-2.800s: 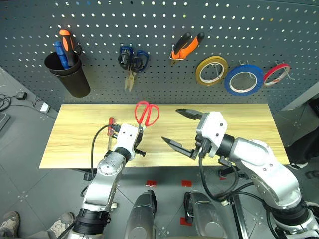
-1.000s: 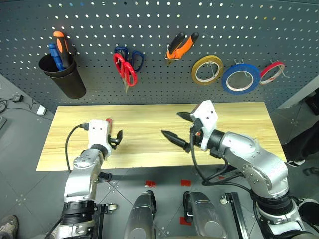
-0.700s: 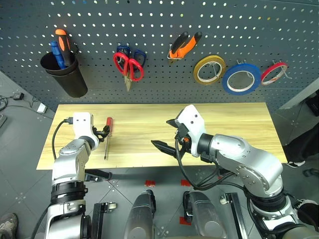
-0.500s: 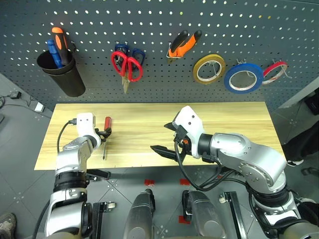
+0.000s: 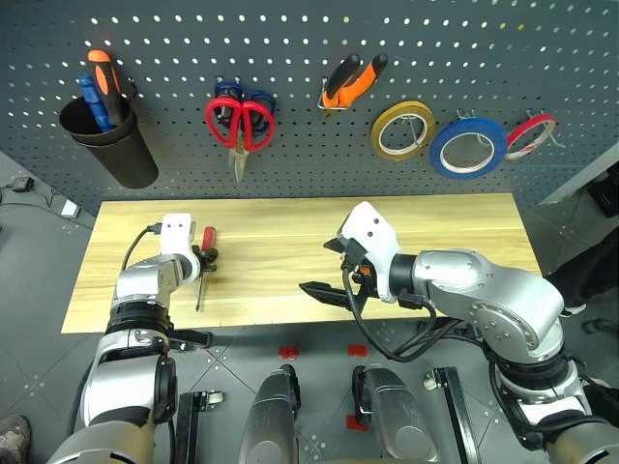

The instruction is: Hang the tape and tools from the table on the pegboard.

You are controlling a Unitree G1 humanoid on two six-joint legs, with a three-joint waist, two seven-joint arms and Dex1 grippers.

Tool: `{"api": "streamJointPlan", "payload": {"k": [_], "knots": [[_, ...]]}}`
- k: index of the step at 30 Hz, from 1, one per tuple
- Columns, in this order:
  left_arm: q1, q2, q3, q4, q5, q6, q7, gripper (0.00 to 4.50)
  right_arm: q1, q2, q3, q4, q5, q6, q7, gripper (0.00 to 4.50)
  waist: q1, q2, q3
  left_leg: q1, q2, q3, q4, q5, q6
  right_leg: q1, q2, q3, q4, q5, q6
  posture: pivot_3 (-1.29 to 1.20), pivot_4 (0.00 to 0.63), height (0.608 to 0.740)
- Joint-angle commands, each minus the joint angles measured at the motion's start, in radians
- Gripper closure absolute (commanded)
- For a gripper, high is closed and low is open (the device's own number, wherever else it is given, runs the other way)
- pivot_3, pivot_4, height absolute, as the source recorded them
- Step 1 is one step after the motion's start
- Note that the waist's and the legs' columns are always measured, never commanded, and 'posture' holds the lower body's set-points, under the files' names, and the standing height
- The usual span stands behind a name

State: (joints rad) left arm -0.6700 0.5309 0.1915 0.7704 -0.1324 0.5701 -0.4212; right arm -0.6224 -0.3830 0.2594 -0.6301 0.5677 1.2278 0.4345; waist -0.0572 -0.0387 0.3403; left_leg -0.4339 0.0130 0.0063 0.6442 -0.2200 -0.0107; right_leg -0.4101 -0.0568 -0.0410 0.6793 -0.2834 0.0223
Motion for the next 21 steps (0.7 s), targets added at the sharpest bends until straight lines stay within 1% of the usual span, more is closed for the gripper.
{"api": "streamJointPlan", "payload": {"k": [1,4,5,8,10,12,15,18,21], "knots": [[0.072,0.035,-0.025,-0.112,0.010,-0.015,-0.046,3.62,-0.016,-0.013,0.013,-0.028,-0.040,-0.122,0.022,0.00,-0.001,0.000,0.000,0.000,0.000,0.000,0.000,0.000,0.000,0.000,0.000,0.000,0.000,0.000,0.000,-0.12,0.339,0.740],[0.216,0.073,-0.065,-0.363,0.019,-0.065,-0.110,3.62,0.000,-0.018,0.004,-0.050,-0.082,-0.250,0.032,0.00,-0.003,0.000,0.000,0.000,0.001,0.001,-0.001,0.000,-0.001,-0.001,0.000,0.001,0.000,0.000,0.000,-0.13,0.327,0.740],[0.244,0.078,-0.070,-0.411,0.020,-0.079,-0.116,3.62,0.006,-0.018,0.002,-0.051,-0.088,-0.274,0.036,0.00,-0.001,0.000,0.000,0.000,0.001,0.002,-0.002,0.000,-0.001,-0.001,0.000,0.001,-0.001,0.000,0.000,-0.13,0.321,0.740],[0.347,0.066,-0.007,-0.634,-0.054,-0.081,-0.135,3.62,0.009,-0.015,-0.027,-0.068,-0.074,-0.317,0.050,0.00,0.005,-0.001,-0.001,-0.001,0.001,0.001,-0.002,0.002,-0.004,-0.001,-0.001,0.001,-0.001,0.000,-0.001,-0.13,0.307,0.740],[0.409,0.064,0.025,-0.779,-0.106,-0.132,-0.179,3.62,0.006,-0.013,-0.041,-0.072,-0.066,-0.340,0.059,0.00,0.008,-0.001,-0.001,-0.002,0.001,0.001,-0.001,0.002,-0.004,-0.001,-0.002,0.000,-0.002,0.000,-0.001,-0.12,0.296,0.740],[0.427,0.060,0.079,-0.904,-0.190,-0.117,-0.205,3.62,0.000,-0.008,-0.061,-0.066,-0.057,-0.354,0.062,0.00,0.010,-0.002,-0.001,-0.002,0.000,0.001,-0.001,0.002,-0.004,-0.001,-0.003,0.000,-0.002,0.000,-0.001,-0.12,0.290,0.740],[0.361,0.077,0.163,-0.961,-0.252,-0.127,-0.182,3.62,-0.008,-0.006,-0.088,-0.044,-0.059,-0.386,0.069,0.00,0.017,-0.002,-0.002,-0.002,0.000,0.000,-0.001,0.002,-0.004,0.000,-0.003,-0.002,-0.002,0.000,-0.001,-0.10,0.273,0.740],[0.200,0.112,0.243,-0.955,-0.304,-0.122,-0.133,3.62,-0.026,0.009,-0.114,-0.007,-0.076,-0.434,0.061,0.00,0.024,-0.003,-0.002,-0.001,-0.001,-0.002,0.000,0.002,-0.004,0.000,-0.002,-0.004,0.000,0.000,-0.001,-0.08,0.264,0.740],[0.057,0.131,0.281,-0.904,-0.347,-0.118,-0.104,3.62,-0.049,0.027,-0.122,0.029,-0.088,-0.466,0.051,0.00,0.024,-0.003,-0.003,-0.002,-0.001,-0.001,0.001,0.002,-0.005,0.000,-0.002,-0.005,0.001,0.000,0.000,-0.08,0.258,0.740]]}}
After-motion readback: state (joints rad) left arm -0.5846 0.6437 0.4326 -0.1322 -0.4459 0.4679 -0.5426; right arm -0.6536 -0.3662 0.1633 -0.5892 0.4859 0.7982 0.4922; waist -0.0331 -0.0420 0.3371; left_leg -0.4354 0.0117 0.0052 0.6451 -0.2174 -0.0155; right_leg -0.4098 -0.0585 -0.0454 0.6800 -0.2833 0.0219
